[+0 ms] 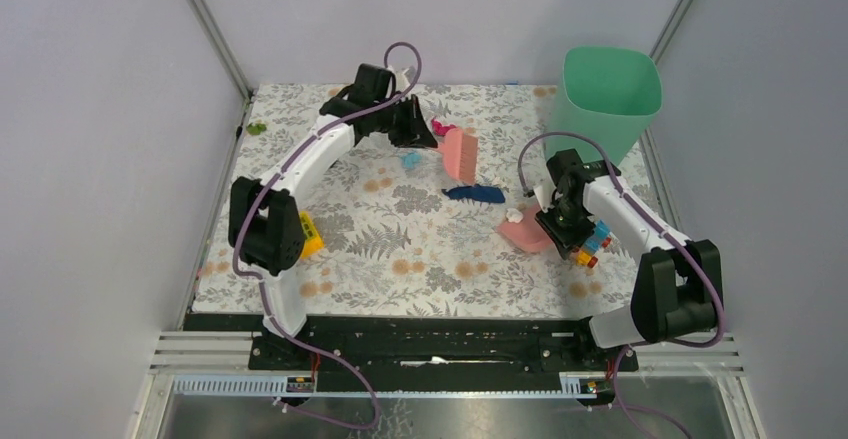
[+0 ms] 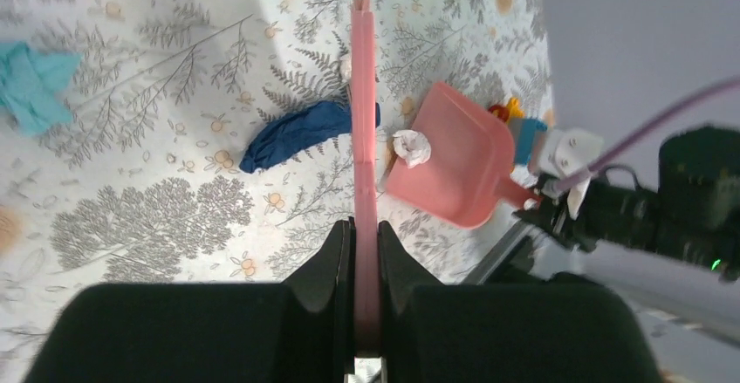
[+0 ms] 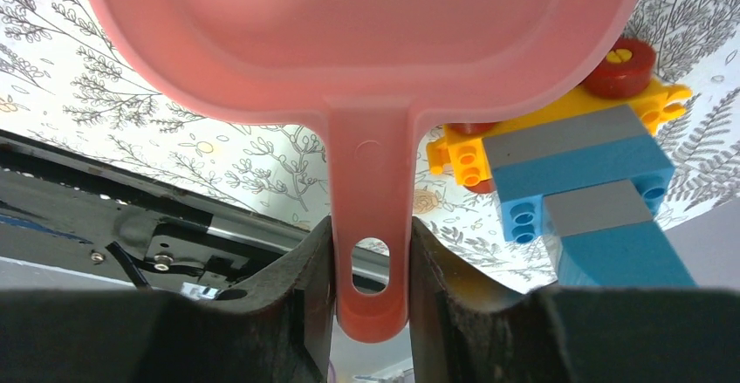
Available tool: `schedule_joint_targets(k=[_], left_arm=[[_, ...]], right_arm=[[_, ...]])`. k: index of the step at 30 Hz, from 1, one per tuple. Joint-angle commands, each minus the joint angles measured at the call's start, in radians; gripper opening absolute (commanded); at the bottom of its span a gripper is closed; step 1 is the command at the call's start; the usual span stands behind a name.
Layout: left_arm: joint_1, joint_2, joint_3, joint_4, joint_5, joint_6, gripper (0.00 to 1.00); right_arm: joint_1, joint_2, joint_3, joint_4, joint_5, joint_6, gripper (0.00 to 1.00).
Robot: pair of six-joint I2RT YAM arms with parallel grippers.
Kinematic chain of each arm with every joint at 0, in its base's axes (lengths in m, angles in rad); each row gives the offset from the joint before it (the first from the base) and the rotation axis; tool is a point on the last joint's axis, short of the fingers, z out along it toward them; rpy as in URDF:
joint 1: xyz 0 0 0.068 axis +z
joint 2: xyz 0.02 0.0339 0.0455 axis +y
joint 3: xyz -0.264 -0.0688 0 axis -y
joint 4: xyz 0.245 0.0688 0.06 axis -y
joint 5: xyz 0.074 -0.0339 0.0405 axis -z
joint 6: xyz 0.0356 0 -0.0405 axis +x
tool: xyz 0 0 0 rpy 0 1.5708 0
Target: Sweep away the paper scraps from the table
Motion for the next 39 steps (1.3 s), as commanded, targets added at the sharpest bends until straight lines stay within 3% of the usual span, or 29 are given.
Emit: schedule_joint_targets(k=[1, 5, 7, 14, 19, 23, 34, 39], left_arm=[[-0.080, -0.066, 0.189, -0.229, -0.106, 0.452, 0.00], [-0.143, 0.107, 0.473, -0.503, -0.292, 0.694, 0.00], [-0.157, 0.166, 0.563, -0.556, -0.385, 0.756, 0.00], [-0.255, 0.273, 0.659, -0.525, -0.680, 0.998, 0.00], [-0.315, 0.358, 0.691, -0.453, -0.738, 1.074, 0.00], [-0.351, 0.396, 0.689, -0.466, -0.659, 1.039, 0.00], [-0.366, 0.366, 0.687, -0.536, -0.103, 0.789, 0.00], [-0.366, 0.302, 0.666, -0.500, -0.079, 0.696, 0.00]], right_arm=[[-0.006, 0.032, 0.053, 0.002, 0.010, -0.125, 0.00], [-0.007, 0.042, 0.057, 0.004, 0.011, -0.195, 0.00], [-0.006, 0.054, 0.061, 0.005, 0.013, -0.200, 0.00], [-0.006, 0.101, 0.079, 0.011, 0.002, -0.133, 0.00], [-0.006, 0.141, 0.108, 0.022, -0.011, -0.085, 0.00], [-0.006, 0.154, 0.122, 0.032, -0.008, -0.083, 0.00], [-0.005, 0.230, 0.153, 0.011, -0.117, -0.077, 0.00], [-0.006, 0.211, 0.163, 0.005, -0.180, -0.056, 0.00]])
